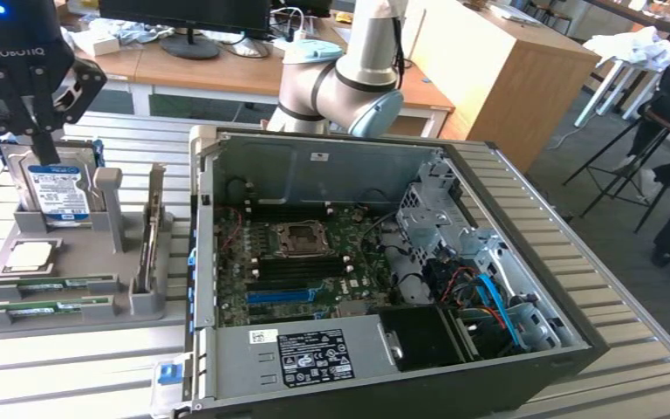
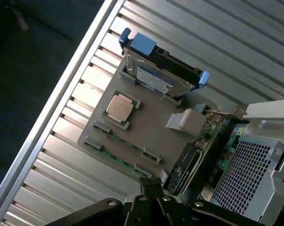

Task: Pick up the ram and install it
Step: 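Pick up the ram and move it above insertion slot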

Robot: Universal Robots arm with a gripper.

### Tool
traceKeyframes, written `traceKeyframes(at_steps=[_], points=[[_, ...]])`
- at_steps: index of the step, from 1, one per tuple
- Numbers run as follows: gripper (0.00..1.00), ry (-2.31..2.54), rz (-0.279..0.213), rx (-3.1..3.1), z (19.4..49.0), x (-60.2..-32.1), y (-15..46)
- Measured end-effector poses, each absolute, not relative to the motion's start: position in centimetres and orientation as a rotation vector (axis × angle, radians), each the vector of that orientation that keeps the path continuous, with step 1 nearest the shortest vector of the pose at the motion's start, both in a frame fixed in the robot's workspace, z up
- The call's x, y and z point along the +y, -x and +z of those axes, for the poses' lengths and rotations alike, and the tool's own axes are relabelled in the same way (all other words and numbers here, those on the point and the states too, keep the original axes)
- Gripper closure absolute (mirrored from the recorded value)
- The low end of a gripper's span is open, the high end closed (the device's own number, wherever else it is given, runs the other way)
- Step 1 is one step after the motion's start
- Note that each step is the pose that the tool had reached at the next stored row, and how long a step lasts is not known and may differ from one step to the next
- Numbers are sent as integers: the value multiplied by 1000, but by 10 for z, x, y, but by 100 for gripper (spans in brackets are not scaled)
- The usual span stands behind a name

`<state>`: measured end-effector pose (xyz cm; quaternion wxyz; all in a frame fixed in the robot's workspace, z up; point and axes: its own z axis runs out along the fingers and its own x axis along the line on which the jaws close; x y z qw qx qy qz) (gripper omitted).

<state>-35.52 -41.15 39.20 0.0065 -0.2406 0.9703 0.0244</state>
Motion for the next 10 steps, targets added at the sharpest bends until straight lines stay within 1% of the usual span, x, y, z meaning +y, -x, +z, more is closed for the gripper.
traceKeyframes(at_steps=[10], points=[[90, 1025, 78, 2960, 392, -412, 355]])
